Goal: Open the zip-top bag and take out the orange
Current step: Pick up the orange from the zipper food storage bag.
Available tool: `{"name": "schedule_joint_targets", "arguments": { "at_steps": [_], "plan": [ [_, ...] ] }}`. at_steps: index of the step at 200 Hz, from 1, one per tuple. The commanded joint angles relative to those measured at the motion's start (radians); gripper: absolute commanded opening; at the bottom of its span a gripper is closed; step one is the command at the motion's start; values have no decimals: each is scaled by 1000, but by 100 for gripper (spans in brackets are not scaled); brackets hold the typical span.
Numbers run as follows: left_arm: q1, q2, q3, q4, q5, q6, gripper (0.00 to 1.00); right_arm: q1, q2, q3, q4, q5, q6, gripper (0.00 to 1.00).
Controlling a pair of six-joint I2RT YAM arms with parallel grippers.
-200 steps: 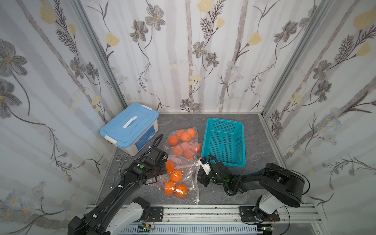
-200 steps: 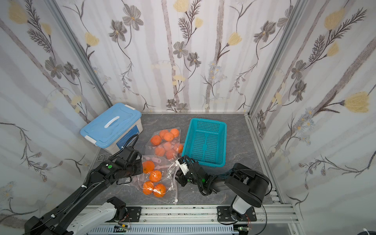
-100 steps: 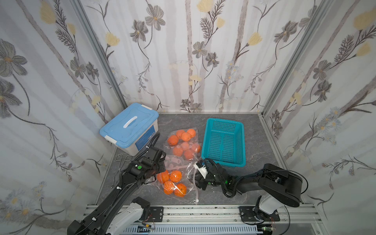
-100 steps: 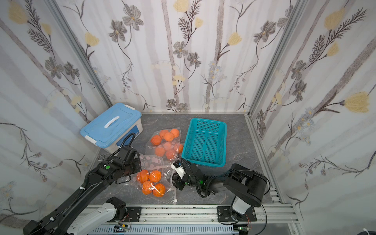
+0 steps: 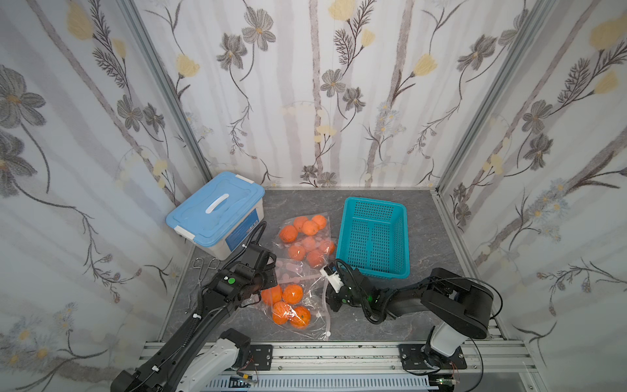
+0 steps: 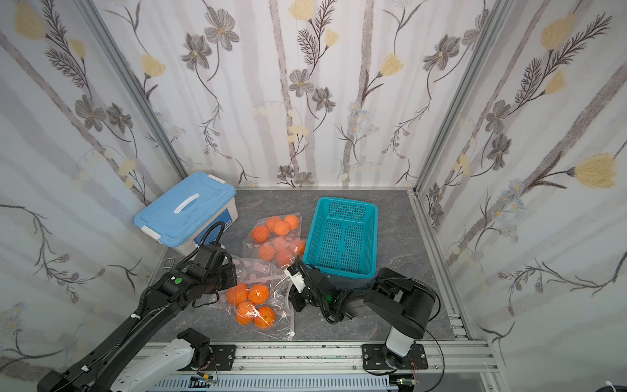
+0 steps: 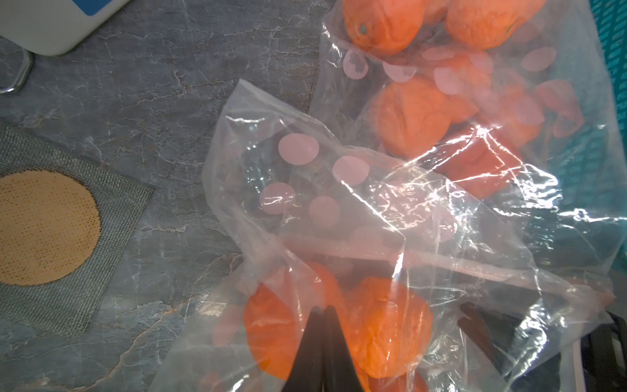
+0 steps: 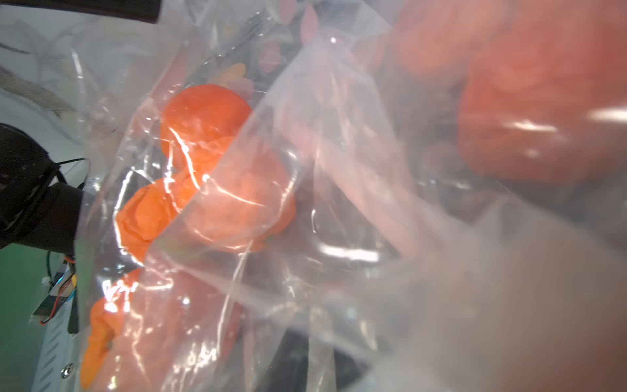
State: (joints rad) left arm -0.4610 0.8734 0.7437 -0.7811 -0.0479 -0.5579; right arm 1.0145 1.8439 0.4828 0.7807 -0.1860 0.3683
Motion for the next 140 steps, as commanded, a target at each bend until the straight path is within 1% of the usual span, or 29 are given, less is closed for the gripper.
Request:
{"name": "schedule_joint_targets", "arguments": {
  "at_steps": [1,12,31,69,93,103,116,122,140],
  "plan": [
    [1,-21,-8,33,31,-12,0,-26,-16,-26,27,57,37,11],
    [1,-31,-14,44,55,-17,0,-37,-20,-33,32,58,42,9],
    [1,-42,-18,50,92,-18,0,-48,-21,-33,8,107,60,5],
    [1,-88,-34,81,155,-23,0,-71,-8,-39,8,108,73,4],
    [1,-88,-22,80,204,-22,0,-86,-3,-41,16,98,79,3],
    [1,-96,-18,119,270,6,0,-89,1,-39,24,88,77,3],
    [-1,-124,-24,221,434,50,0,-90,3,-38,31,83,75,3],
    [-5,-142,-26,264,491,56,0,-91,-1,-39,36,77,73,3],
    [-7,-178,-11,327,568,83,0,-93,-12,-46,53,68,70,3]
  ]
}}
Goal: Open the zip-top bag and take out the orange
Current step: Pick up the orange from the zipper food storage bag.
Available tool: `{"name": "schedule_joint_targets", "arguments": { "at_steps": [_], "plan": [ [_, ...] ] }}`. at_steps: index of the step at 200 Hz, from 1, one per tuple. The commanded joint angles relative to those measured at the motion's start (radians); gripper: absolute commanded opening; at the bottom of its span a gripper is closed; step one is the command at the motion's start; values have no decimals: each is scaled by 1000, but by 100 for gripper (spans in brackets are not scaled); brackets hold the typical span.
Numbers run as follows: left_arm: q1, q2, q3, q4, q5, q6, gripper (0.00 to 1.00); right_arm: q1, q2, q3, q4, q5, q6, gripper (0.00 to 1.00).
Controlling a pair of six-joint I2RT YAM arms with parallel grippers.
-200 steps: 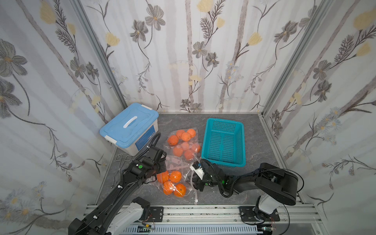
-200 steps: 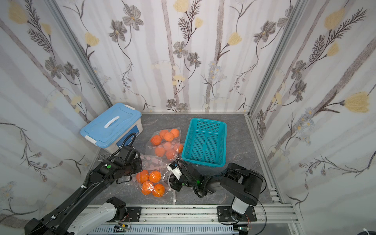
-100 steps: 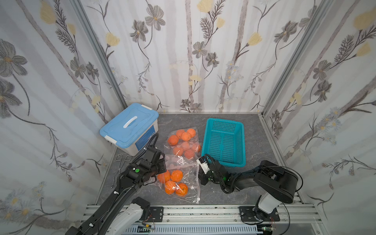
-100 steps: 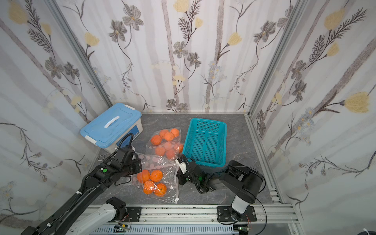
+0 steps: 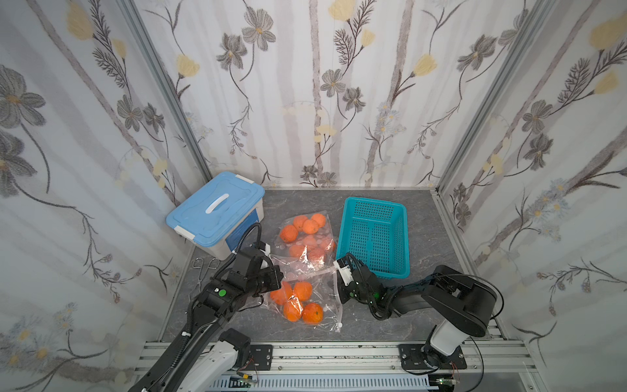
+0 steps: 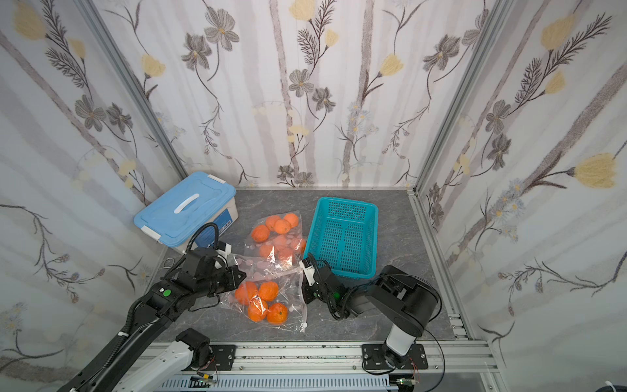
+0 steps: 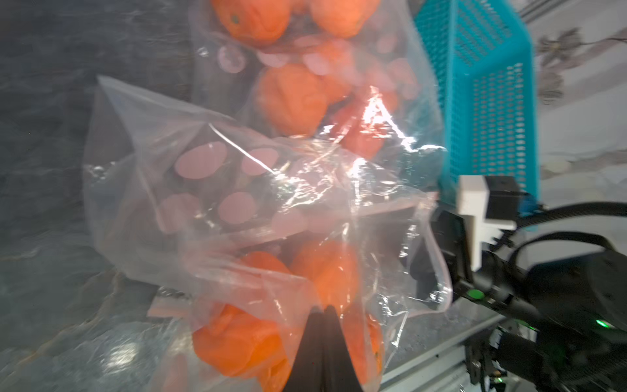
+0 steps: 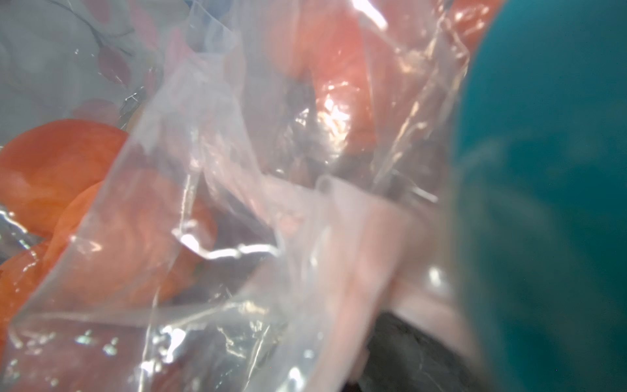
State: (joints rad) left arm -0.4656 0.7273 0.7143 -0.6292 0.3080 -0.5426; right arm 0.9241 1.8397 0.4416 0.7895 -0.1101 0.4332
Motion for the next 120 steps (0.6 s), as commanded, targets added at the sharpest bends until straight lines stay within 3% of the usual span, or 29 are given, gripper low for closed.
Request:
{"name": "schedule_joint_targets", "arguments": {
  "at_steps": [1,35,62,76,85,95,107,120],
  "plan": [
    [-2,-33,20,178,219,71,0,-3,-8,-5,46,-9,5,3],
    [-9,10,32,304,466,57,0,-2,-16,-26,75,-20,7,3],
    [-19,10,61,232,425,112,0,-2,-25,-48,94,-12,16,4],
    [-19,-10,61,194,348,123,0,-4,-31,-58,106,-12,21,3],
    [-19,-6,75,125,234,133,0,-4,-32,-59,109,-17,20,3],
    [-18,27,114,-26,29,121,26,-4,-34,-57,107,-19,18,3],
    [-18,101,182,-220,-178,91,35,-3,-34,-58,106,-17,15,3],
    [-15,168,238,-350,-234,70,52,-4,-34,-57,111,-17,13,4]
  ]
}}
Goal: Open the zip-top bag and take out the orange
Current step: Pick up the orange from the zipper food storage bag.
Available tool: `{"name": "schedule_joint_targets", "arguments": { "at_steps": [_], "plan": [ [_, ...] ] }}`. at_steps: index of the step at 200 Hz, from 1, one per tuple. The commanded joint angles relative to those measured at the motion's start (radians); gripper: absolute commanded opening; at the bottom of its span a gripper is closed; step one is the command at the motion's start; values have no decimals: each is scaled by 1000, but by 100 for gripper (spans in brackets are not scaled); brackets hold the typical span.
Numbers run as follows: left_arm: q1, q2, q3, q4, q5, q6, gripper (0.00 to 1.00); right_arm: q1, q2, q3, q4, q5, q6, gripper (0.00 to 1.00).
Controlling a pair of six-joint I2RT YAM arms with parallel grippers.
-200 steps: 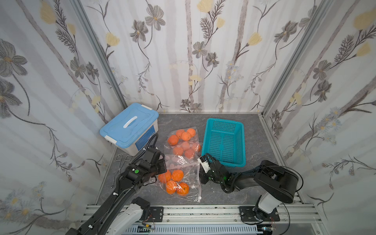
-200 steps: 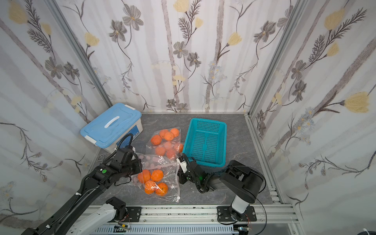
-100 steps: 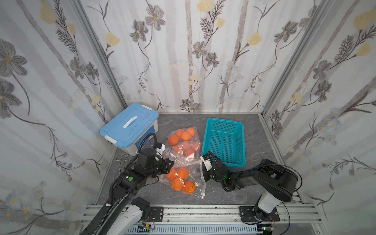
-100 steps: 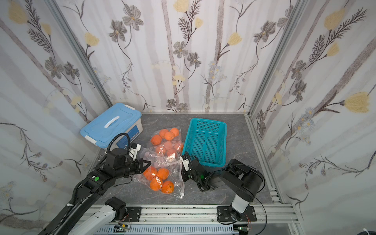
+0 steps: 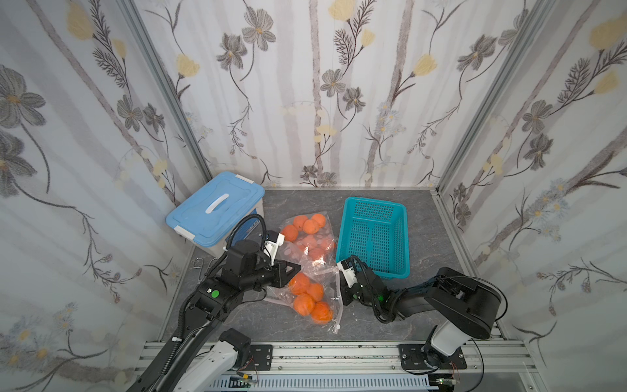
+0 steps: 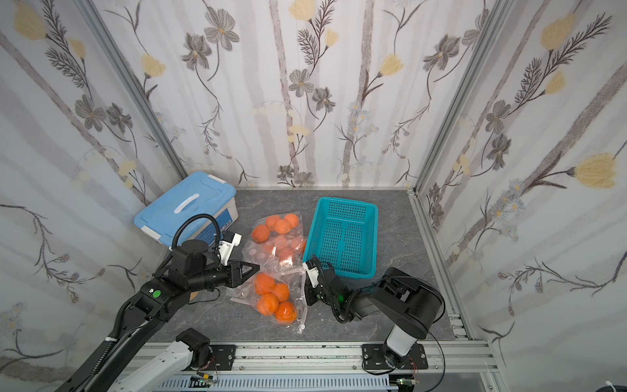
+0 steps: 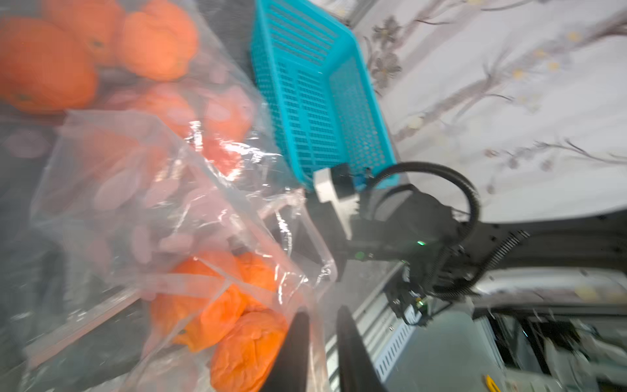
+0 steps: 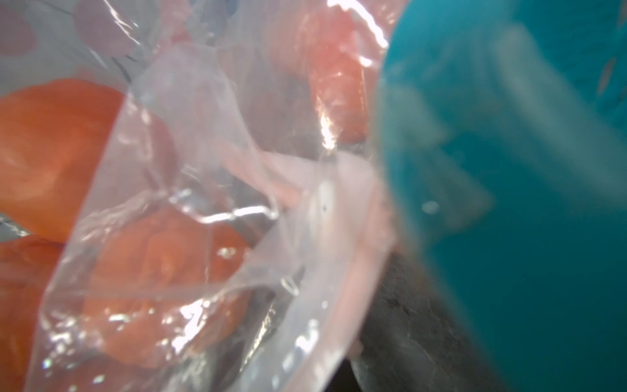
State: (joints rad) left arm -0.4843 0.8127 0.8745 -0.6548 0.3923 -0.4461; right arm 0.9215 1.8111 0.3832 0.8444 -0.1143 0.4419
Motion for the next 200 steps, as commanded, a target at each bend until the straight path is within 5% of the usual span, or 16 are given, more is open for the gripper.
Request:
{"name": "schedule_joint_targets", "arguments": {
  "at_steps": [1,42,72,84,98,109,125,152,177,200],
  "plan": [
    [4,87,81,-329,-316,-27,52,-1,-5,2,56,-13,4,4],
    [6,64,176,-388,-403,-29,60,-3,4,12,56,-20,1,3],
    [0,27,285,-459,-401,-64,48,-3,0,5,58,-19,-1,4],
    [-8,7,285,-427,-283,-43,29,-3,6,5,61,-18,3,4],
    [-25,-2,214,-323,-34,-47,26,-3,17,8,73,-26,8,4],
    [-53,29,159,-282,30,-88,14,-3,24,13,74,-33,11,4],
    [-124,60,80,-281,-145,-154,0,-3,24,18,71,-33,9,4],
    [-169,-30,-120,-147,-420,-354,0,-2,19,20,68,-29,9,4],
    [-172,-156,-297,-76,-566,-419,0,-3,18,25,60,-37,8,4],
    [-171,-125,-377,-24,-559,-415,0,-1,13,20,60,-42,8,5]
  ]
}}
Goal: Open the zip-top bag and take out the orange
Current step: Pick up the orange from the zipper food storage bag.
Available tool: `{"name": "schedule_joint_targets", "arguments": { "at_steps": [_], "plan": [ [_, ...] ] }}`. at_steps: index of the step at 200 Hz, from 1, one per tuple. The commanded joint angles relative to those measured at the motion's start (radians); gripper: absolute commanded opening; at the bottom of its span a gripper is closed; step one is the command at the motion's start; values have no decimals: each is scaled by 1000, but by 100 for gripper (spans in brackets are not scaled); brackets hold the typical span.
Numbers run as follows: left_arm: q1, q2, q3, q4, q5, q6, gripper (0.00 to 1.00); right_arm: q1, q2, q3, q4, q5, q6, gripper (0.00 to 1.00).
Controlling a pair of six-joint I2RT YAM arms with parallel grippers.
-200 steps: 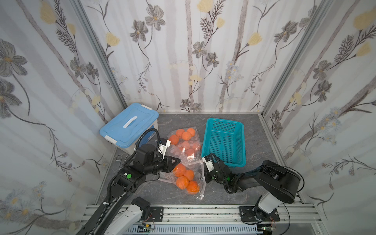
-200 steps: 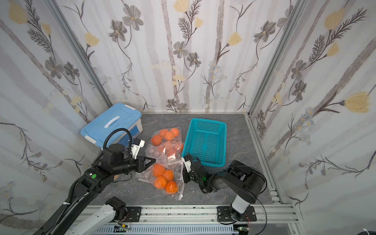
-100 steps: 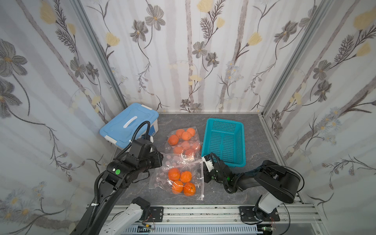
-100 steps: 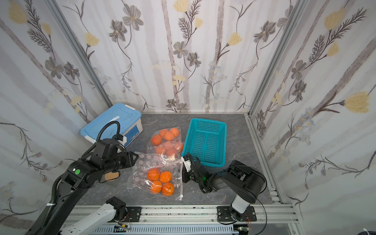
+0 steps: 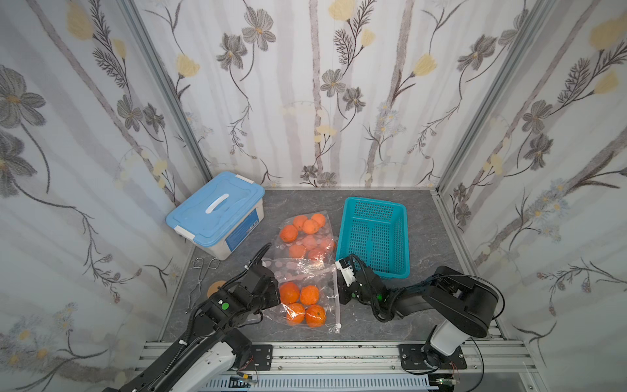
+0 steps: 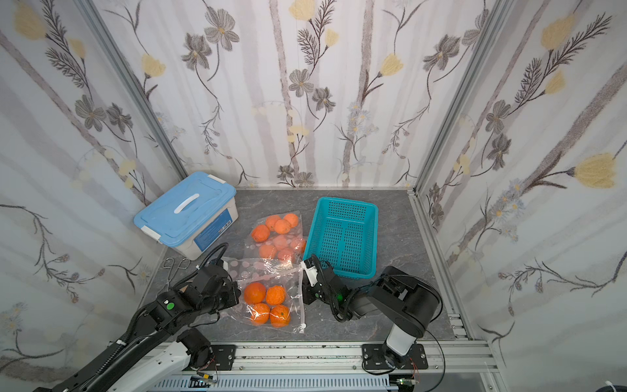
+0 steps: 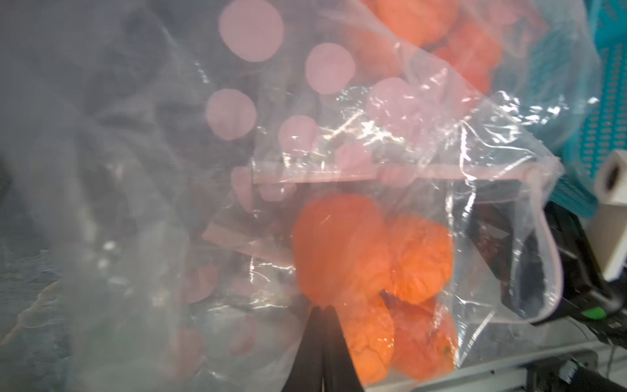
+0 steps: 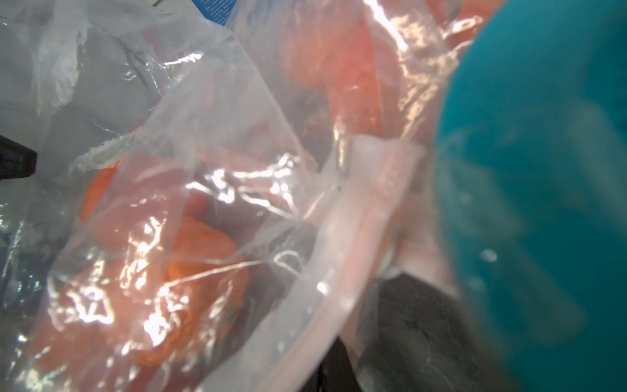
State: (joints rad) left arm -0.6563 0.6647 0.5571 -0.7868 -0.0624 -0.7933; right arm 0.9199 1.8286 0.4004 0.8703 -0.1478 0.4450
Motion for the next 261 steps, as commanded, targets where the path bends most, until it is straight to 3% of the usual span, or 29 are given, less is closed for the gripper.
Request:
{"name": "schedule_joint_targets", "arguments": {
  "at_steps": [1,32,70,104,178,213,261],
  "plan": [
    [1,27,-63,111,-101,-68,0,0,-5,4,35,-9,4,5],
    [1,127,-141,282,-49,-84,0,2,-18,-2,42,-29,1,6],
    [4,201,-174,354,-49,-74,0,34,-90,-14,0,-78,-42,16],
    [6,202,-211,420,-20,-86,0,105,-142,15,-122,-80,-98,34],
    [6,262,-224,469,13,-66,0,149,-90,93,-118,-95,-131,70],
    [6,262,-224,471,10,-57,0,151,-31,179,-188,-79,-140,75],
    [6,273,-224,473,2,-49,0,155,26,222,-263,-86,-141,72]
  ]
}}
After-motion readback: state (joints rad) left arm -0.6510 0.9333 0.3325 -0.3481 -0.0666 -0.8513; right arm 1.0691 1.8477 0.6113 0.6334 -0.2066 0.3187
